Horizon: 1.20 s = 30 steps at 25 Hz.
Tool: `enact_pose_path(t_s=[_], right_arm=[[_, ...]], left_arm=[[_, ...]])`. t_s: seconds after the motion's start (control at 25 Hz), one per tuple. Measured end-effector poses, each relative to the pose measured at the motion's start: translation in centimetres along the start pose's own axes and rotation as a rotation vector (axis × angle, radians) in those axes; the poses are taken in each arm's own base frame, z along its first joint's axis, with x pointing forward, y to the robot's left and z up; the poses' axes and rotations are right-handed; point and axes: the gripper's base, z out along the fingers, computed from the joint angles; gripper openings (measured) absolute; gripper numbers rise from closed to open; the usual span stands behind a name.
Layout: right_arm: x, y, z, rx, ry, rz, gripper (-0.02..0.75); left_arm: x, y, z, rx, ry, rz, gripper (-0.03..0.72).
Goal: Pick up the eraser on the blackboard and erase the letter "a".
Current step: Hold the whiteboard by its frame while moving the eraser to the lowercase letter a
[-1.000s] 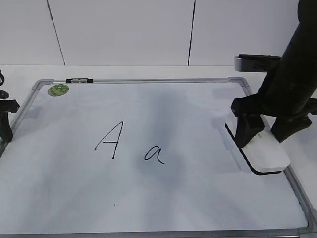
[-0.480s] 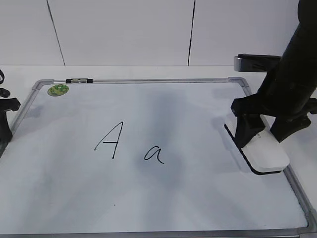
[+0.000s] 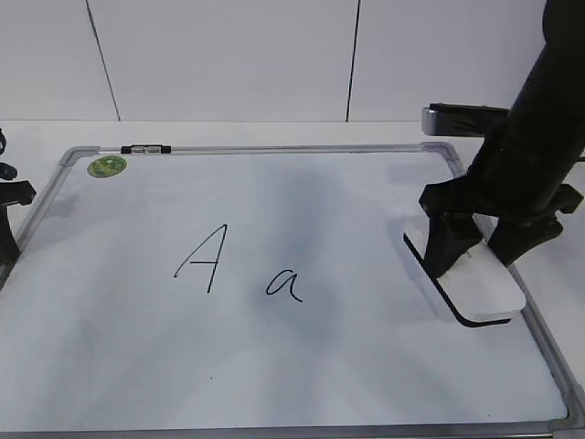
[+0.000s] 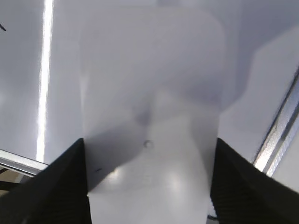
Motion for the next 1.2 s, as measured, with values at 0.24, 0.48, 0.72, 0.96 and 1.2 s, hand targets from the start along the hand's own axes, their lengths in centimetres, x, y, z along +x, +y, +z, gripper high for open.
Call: enact_pose_path(t_s=[0.24, 0.48, 0.72, 0.96, 1.2], right_arm=[[-1.5, -0.3, 1.6, -0.001, 0.052, 0.005, 0.553], [-2.4, 1.6, 2.5, 0.055, 0.065, -0.088, 0.553], [-5.2, 5.6, 1.8, 0.122, -0.018, -0.207, 0.553], [-7.9, 7.2, 1.4, 0.111, -0.091, -0.224, 0.553], [-8.6, 6.8, 4.6, 0.117, -0.017, -0.214, 0.553]], left_arm=[[0.0, 0.0, 0.0, 0.000, 0.000, 0.002, 0.020], [0.0, 0.0, 0.0, 0.000, 0.000, 0.002, 0.020], [0.0, 0.0, 0.0, 0.000, 0.000, 0.003, 0.020], [0.0, 0.0, -0.1, 0.000, 0.002, 0.004, 0.020], [0.0, 0.0, 0.0, 0.002, 0.006, 0.003, 0.020]])
